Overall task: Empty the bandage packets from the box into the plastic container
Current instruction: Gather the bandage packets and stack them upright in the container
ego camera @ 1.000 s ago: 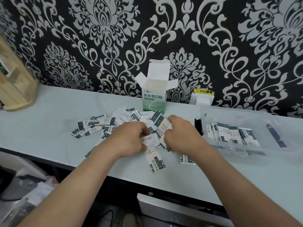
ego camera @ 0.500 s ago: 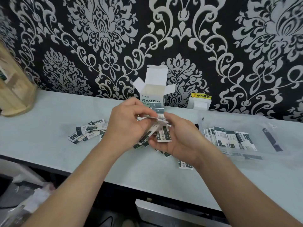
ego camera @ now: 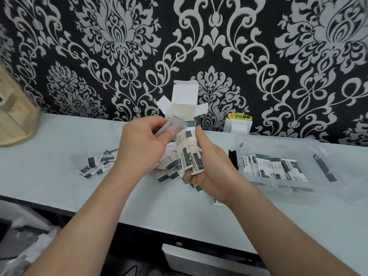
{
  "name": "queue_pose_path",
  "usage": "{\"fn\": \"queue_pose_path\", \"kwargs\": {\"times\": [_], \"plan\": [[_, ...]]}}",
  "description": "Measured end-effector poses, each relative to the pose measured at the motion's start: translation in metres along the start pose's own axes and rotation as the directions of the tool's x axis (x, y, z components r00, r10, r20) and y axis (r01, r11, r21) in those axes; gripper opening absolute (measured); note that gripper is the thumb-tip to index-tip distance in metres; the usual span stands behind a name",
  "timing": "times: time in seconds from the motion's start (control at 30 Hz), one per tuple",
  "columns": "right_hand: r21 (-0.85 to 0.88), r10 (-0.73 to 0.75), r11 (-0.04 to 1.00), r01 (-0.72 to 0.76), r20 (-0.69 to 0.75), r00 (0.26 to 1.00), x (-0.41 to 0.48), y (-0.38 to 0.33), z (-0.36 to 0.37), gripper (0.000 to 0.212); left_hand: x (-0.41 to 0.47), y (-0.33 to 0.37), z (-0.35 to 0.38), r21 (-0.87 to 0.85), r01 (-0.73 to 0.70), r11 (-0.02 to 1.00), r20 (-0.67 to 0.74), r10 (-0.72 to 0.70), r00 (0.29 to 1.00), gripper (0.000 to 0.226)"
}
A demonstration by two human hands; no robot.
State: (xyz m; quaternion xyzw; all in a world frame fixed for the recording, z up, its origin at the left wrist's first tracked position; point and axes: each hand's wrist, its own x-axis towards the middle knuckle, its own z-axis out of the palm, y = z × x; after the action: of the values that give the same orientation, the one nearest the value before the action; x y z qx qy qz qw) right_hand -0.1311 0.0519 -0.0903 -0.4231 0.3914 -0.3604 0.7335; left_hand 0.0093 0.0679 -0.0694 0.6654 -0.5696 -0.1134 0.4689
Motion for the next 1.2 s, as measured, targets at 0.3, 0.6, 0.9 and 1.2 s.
{"fn": "queue_pose_path", "kwargs": {"times": [0.3,0.6,0.9,1.2], "plan": [[-0.005,-0.050,0.999,0.050,0.001,0.999,-0.001,-0.002,-0.006,0.025,0.011,0.002,0.000,-0.422,0.040,0.906,-0.139,-0.109,0.984,0.021],[0.262,0.051,0.961,-0.093,0.162,0.986,-0.006,-0.018,-0.019,0.053,0.002,0.005,0.025,-0.299,-0.037,0.954,0.407,0.162,0.899,0.041],[0.112,-0.030,0.994,0.003,0.239,0.971,-0.014,-0.032,-0.025,0.021,0.007,0.026,0.035,-0.737,0.161,0.656,0.222,0.011,0.975,0.023],[0.203,-0.056,0.978,0.052,0.015,0.998,-0.012,-0.042,-0.024,0.018,0.017,0.053,0.056,-0.597,-0.156,0.787,-0.154,0.079,0.985,0.008]]}}
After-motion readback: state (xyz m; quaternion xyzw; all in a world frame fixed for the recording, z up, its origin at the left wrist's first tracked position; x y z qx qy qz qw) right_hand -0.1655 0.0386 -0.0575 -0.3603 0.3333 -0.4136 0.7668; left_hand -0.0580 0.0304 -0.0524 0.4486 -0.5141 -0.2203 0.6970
